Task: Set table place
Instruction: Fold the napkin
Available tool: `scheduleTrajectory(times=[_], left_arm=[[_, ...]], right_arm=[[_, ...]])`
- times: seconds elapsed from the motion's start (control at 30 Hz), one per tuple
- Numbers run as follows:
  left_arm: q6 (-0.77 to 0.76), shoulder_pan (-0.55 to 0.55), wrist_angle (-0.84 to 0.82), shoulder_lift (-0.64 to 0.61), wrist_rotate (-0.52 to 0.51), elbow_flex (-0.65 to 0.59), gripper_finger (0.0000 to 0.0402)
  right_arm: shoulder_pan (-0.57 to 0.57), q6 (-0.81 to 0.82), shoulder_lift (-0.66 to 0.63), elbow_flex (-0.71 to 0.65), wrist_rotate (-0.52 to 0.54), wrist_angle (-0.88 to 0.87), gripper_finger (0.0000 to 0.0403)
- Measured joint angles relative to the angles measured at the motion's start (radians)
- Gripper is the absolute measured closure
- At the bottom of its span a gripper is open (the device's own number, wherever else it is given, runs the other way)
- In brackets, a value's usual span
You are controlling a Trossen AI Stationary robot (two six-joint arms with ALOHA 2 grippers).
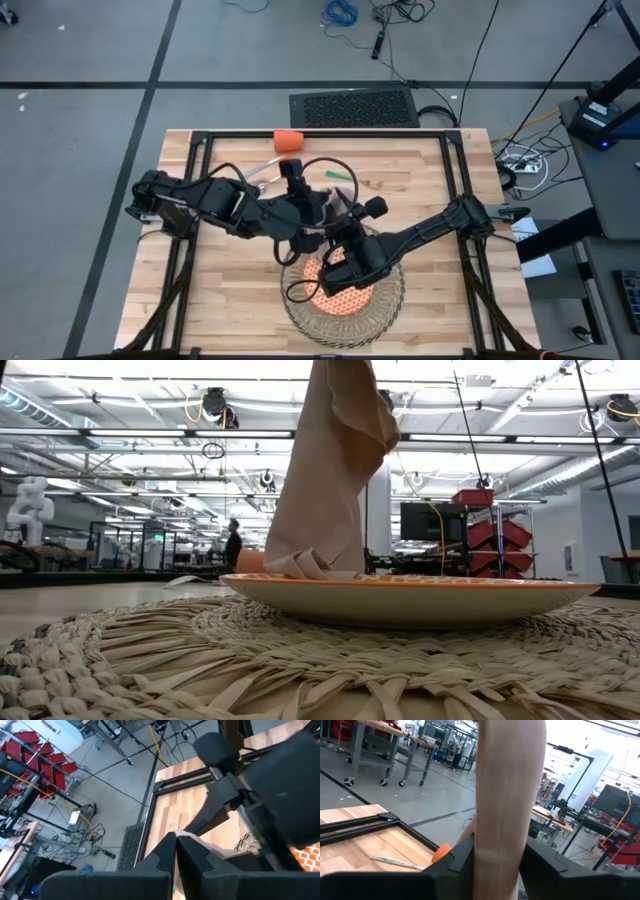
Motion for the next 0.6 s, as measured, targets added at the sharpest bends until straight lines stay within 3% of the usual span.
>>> scheduleTrajectory(times=[0.6], left_arm=[[0.008, -0.04, 0.015, 0.0, -0.013, -0.001, 0.0402]], right_arm=[[-0.008, 0.167, 0.098, 0.0, -0.055, -0.097, 0.0248]])
